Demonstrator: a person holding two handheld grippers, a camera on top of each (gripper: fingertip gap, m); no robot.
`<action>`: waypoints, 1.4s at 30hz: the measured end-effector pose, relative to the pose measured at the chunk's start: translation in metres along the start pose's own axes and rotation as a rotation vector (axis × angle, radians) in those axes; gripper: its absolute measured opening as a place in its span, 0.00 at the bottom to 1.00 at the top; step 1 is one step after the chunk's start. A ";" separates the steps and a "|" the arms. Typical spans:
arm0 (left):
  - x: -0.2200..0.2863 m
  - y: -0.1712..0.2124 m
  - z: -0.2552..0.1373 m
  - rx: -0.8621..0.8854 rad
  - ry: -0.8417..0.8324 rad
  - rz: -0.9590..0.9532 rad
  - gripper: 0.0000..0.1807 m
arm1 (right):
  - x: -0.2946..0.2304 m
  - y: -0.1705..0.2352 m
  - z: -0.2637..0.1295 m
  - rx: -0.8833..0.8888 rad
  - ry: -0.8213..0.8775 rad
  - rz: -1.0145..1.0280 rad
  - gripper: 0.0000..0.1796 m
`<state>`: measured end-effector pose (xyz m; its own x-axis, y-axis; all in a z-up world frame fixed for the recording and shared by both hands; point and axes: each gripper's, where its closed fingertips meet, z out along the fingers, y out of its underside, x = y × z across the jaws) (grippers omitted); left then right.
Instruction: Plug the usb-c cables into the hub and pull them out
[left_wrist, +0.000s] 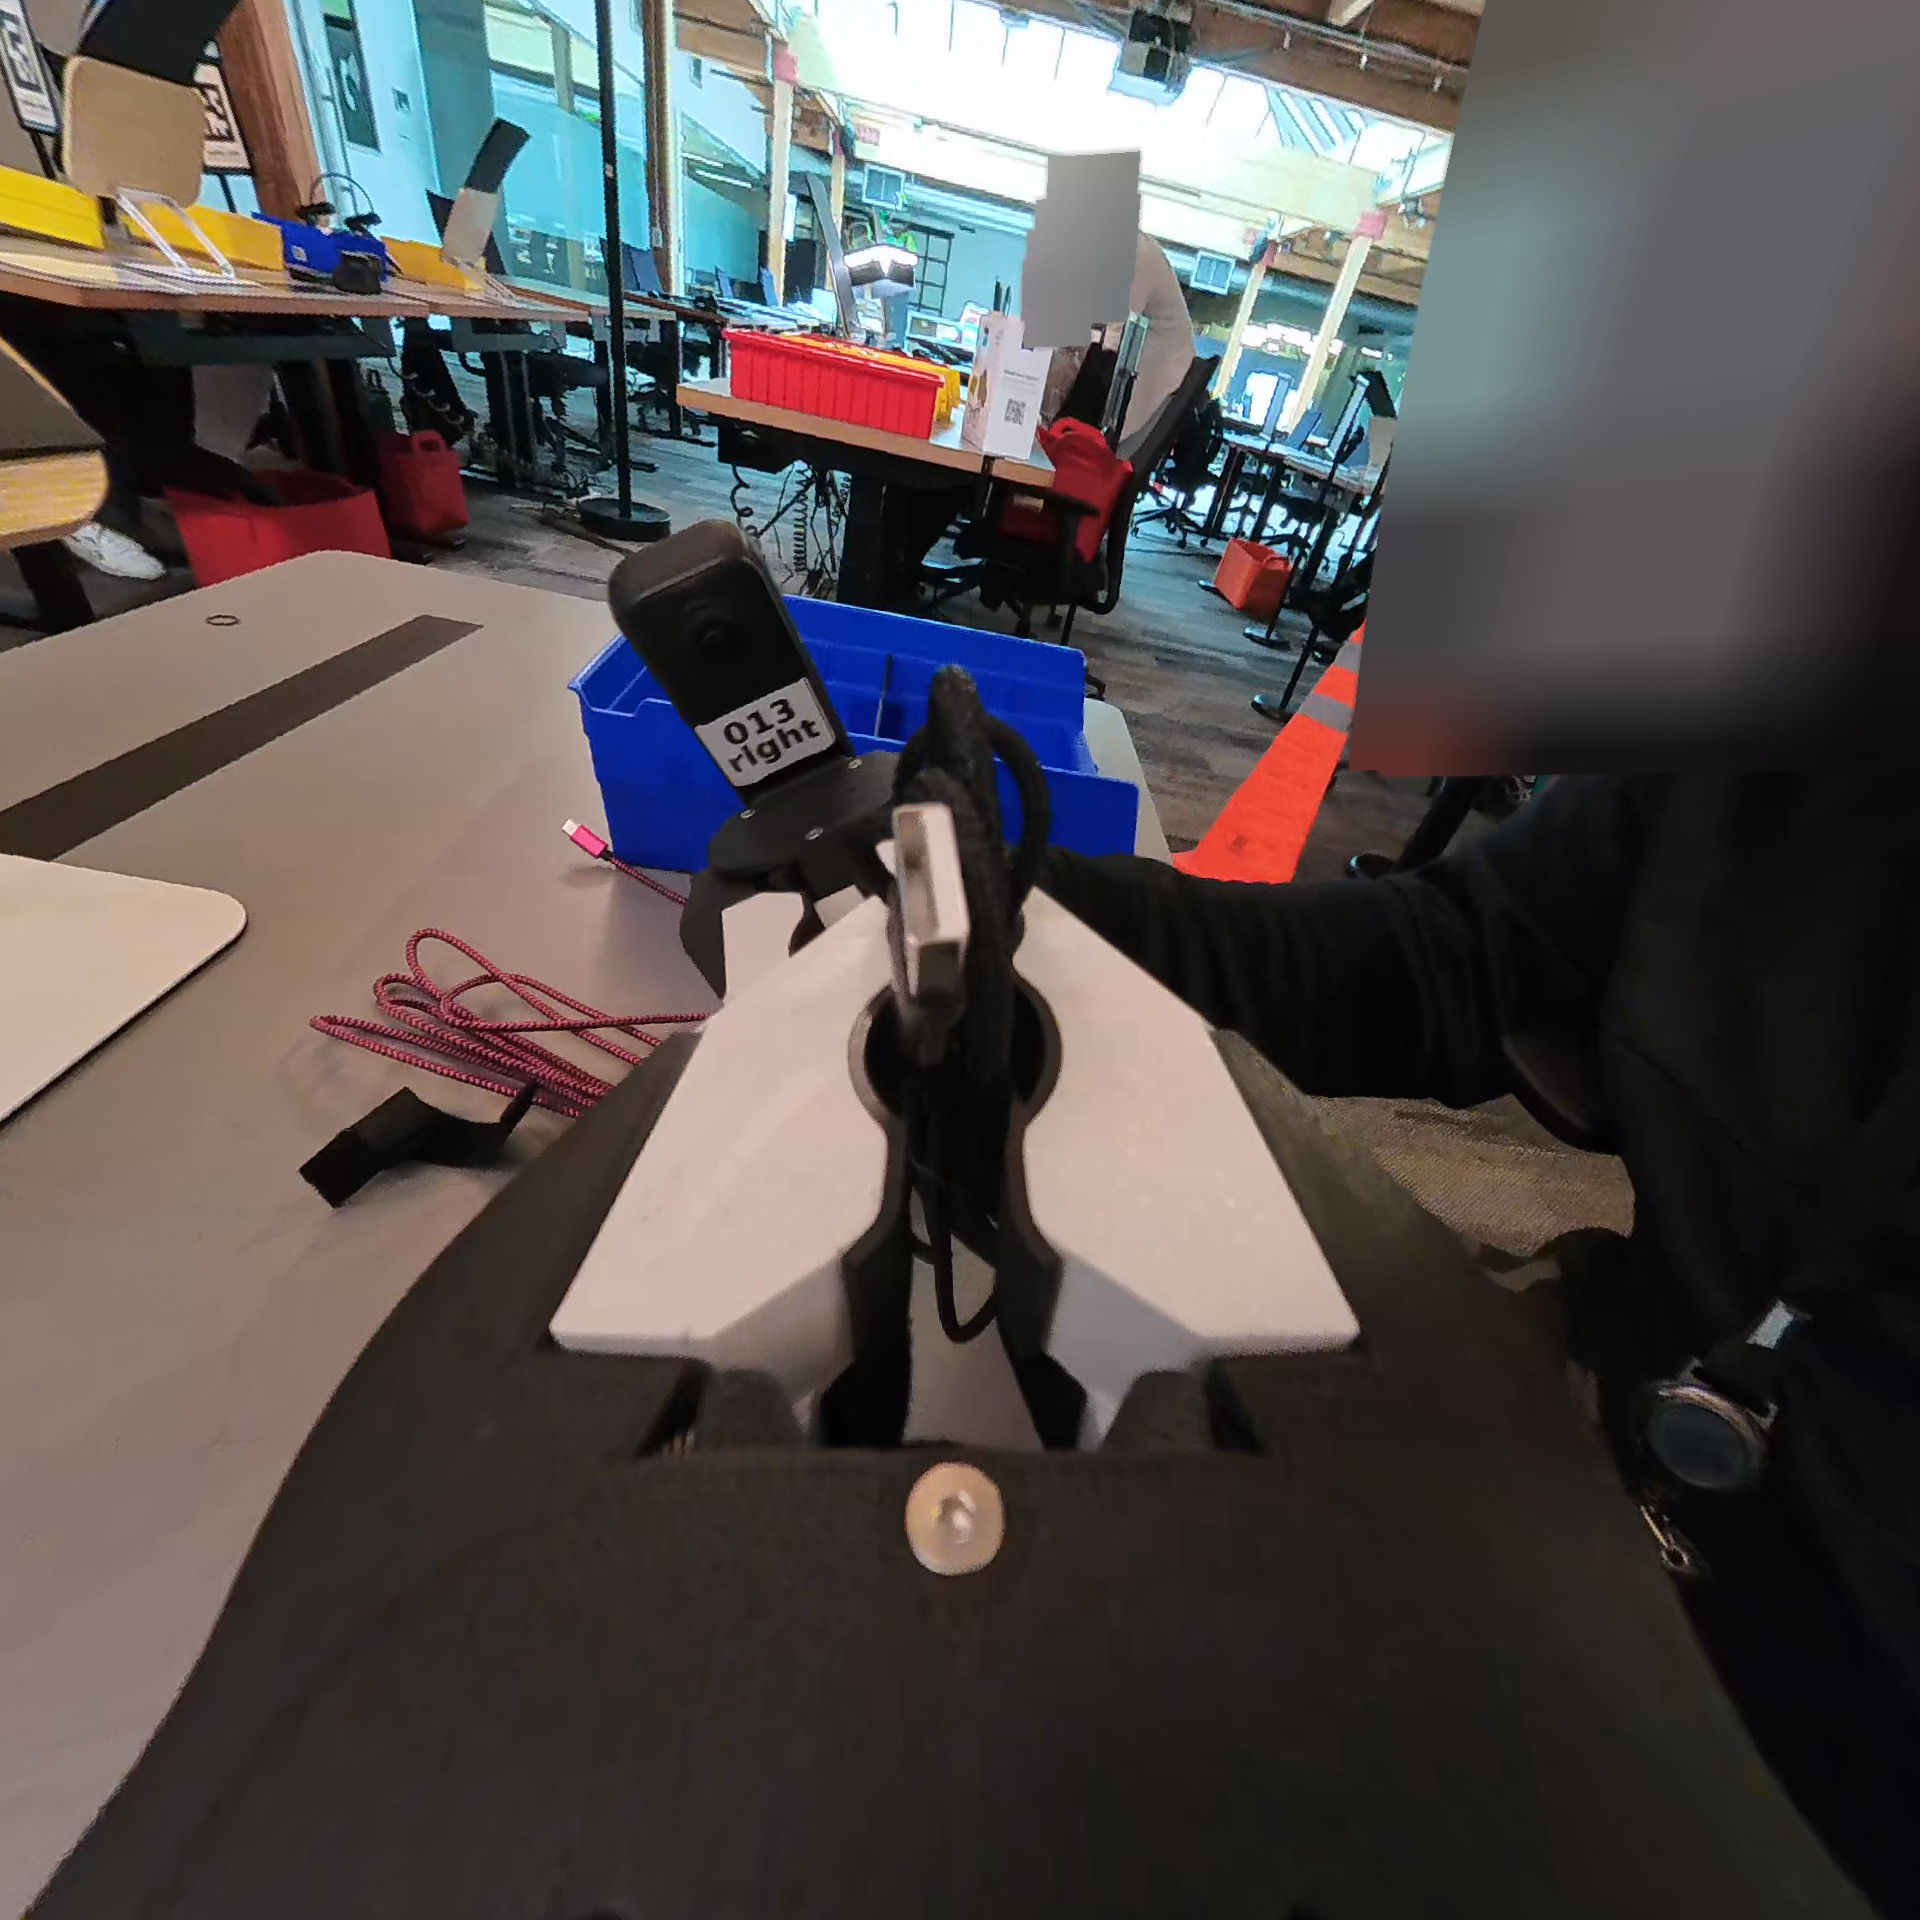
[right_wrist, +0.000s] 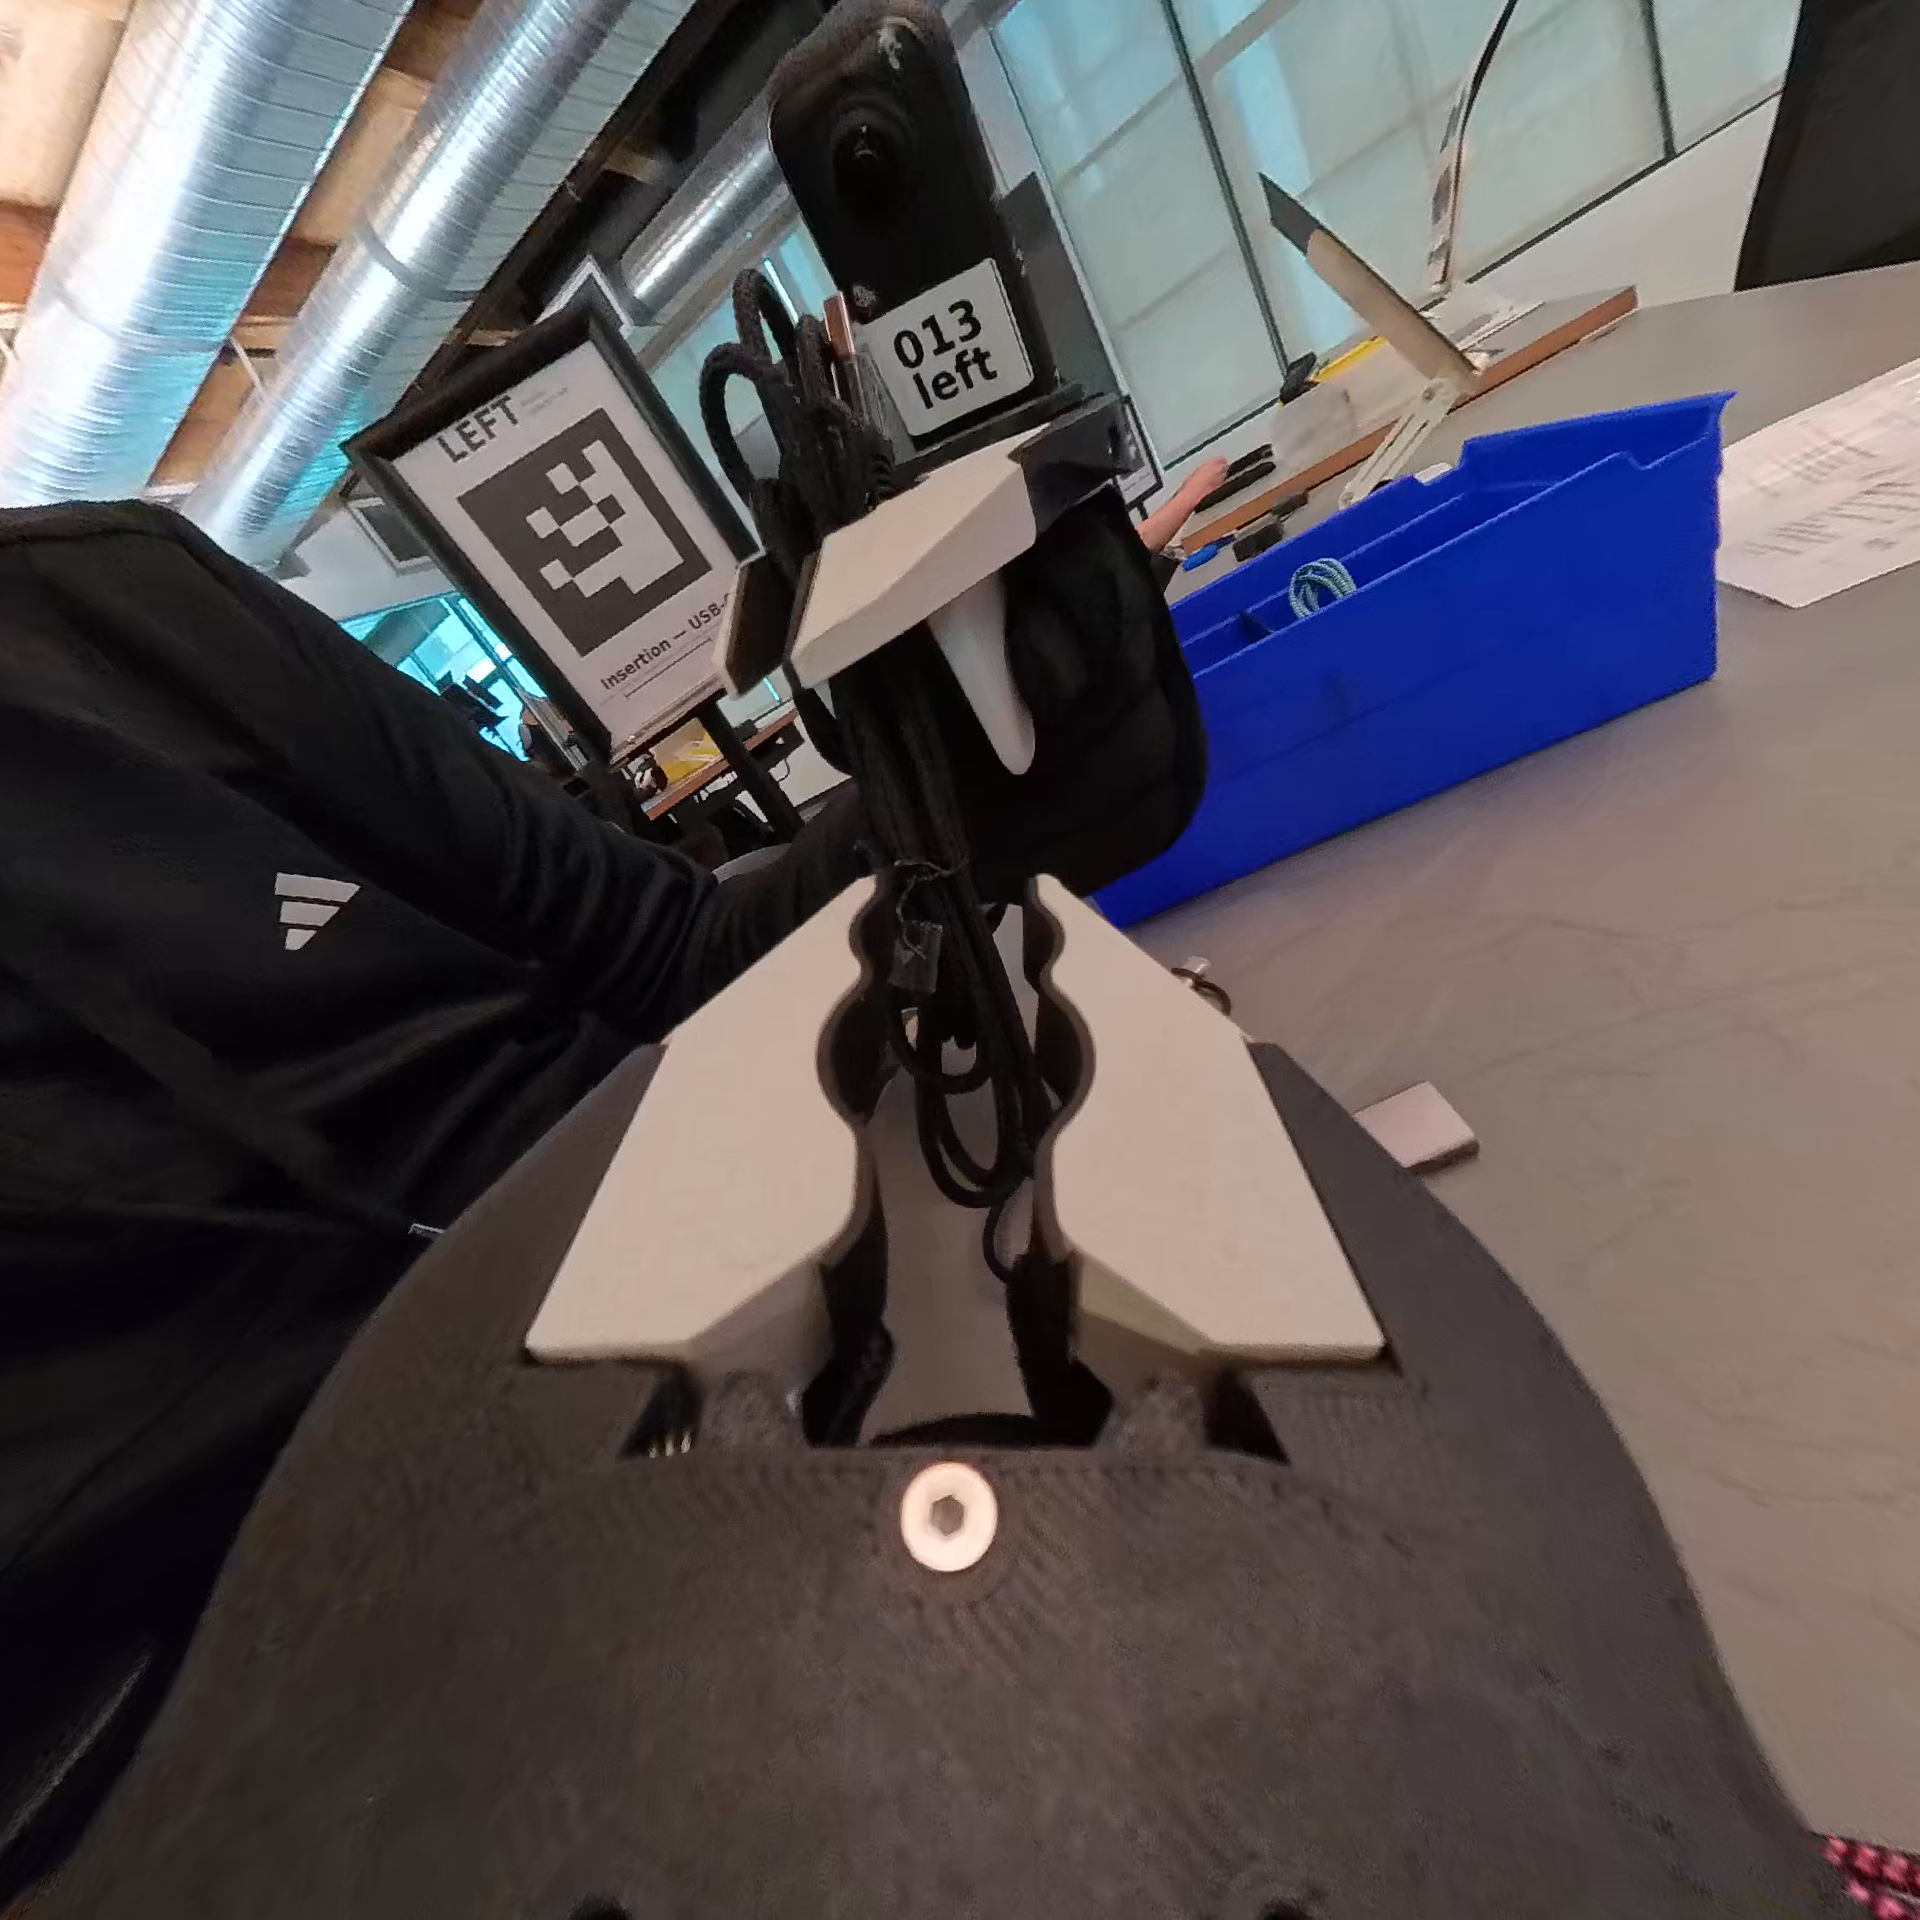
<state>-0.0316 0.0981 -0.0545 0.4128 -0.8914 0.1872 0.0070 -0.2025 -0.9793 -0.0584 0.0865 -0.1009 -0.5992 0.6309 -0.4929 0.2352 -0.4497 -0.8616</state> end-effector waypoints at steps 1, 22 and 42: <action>0.000 0.001 0.001 -0.009 -0.007 0.005 0.03 | -0.002 0.001 0.000 -0.004 -0.007 -0.009 0.08; -0.013 0.007 -0.004 -0.011 -0.015 -0.091 0.03 | 0.001 0.002 0.002 -0.095 0.200 -0.402 0.00; -0.023 0.027 0.001 -0.048 0.055 -0.345 0.03 | 0.003 0.015 0.009 -0.176 0.226 -0.502 0.00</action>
<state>-0.0398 0.1140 -0.0853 0.3436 -0.7877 0.5113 0.0938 -0.5130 -0.8533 -0.0635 0.0752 -0.1144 -0.4964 0.8680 -0.0154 0.0997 0.0394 -0.9942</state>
